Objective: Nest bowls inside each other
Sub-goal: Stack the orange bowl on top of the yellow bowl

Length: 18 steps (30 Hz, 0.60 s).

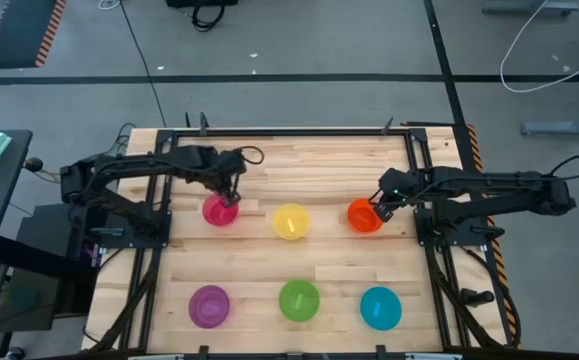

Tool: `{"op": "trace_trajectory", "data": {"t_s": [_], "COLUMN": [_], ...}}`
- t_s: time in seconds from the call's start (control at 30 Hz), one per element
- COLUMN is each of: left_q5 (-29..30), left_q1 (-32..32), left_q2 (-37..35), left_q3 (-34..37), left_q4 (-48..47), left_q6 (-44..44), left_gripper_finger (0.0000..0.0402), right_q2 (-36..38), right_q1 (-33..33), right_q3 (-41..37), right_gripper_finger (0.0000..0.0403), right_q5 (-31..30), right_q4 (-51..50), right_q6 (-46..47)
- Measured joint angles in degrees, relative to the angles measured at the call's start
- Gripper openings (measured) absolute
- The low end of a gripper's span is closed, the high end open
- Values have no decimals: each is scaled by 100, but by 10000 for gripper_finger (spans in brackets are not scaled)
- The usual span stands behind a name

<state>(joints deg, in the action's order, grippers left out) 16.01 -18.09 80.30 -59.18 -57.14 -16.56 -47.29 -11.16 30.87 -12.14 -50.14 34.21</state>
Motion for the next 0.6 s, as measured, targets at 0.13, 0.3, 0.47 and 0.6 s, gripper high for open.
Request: {"op": "trace_trajectory", "data": {"t_s": [0.13,0.3,0.47,0.6], "left_q5": [227,209,214,220], "left_q1": [-142,-383,-601,-761], "left_q2": [39,39,30,28], "left_q3": [124,507,751,793], "left_q4": [-457,-409,-408,-397], "left_q6": [-387,-417,-473,-402], "left_gripper_finger": [45,33,20,12], "right_q2": [-4,-2,-2,-2], "right_q1": [4,4,2,2], "right_q3": [-179,-225,-225,-225], "right_gripper_finger": [48,48,48,48], "right_q5": [24,-19,40,267], "right_q4": [351,411,431,433], "right_q6": [357,740,843,939]}}
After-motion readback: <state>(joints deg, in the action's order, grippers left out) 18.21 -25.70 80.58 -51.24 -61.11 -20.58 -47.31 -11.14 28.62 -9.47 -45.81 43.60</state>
